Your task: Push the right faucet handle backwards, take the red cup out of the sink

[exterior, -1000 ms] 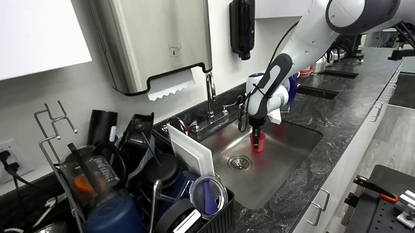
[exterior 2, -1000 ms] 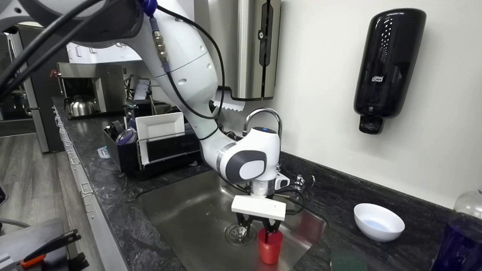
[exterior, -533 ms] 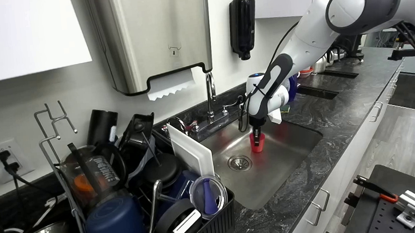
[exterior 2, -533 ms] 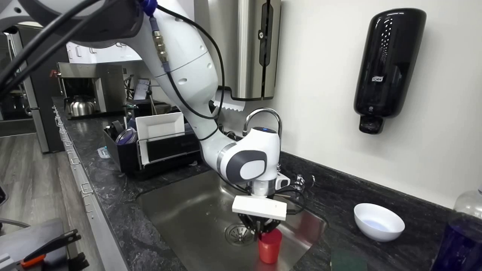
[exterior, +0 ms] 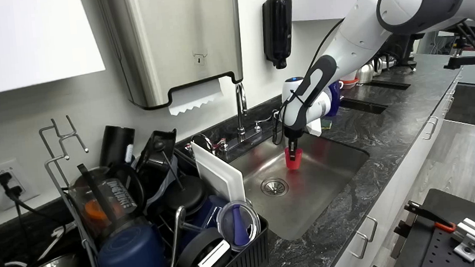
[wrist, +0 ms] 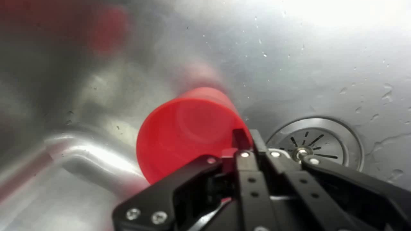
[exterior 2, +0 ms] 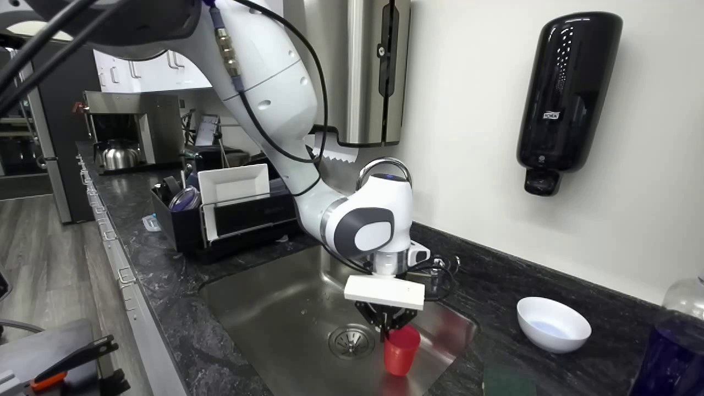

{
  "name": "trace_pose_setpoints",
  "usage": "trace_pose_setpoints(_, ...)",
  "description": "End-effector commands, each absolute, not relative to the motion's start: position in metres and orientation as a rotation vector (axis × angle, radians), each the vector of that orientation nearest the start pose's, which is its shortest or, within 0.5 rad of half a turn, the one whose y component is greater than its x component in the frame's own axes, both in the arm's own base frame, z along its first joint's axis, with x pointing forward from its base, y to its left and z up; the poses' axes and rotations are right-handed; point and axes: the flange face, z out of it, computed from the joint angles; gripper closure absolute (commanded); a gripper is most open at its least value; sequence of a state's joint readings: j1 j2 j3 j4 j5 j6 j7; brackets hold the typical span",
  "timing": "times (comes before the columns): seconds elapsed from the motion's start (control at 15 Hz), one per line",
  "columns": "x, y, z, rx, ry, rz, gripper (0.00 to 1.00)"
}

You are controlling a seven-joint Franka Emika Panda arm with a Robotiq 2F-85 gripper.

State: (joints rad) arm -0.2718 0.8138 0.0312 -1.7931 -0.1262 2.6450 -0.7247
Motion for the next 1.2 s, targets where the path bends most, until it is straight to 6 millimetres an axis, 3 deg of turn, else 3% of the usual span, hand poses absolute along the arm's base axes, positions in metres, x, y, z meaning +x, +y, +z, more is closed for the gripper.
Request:
trace_pose_setpoints(0.0, 0.625, -0.151, 0.122, -3.095, -0.888, -0.024, 0.99)
trace_pose_setpoints(0.33, 0.626, -0.15, 0.154, -3.124, -0.819, -0.026, 0.99)
trace_pose_setpoints(0.73, 0.626, -0.153, 0.176, -3.132, -0.715, 0.017, 0.99)
trace_pose_setpoints(1.13, 0.623, -0.167, 0.207, -3.165, -0.596, 0.005, 0.99)
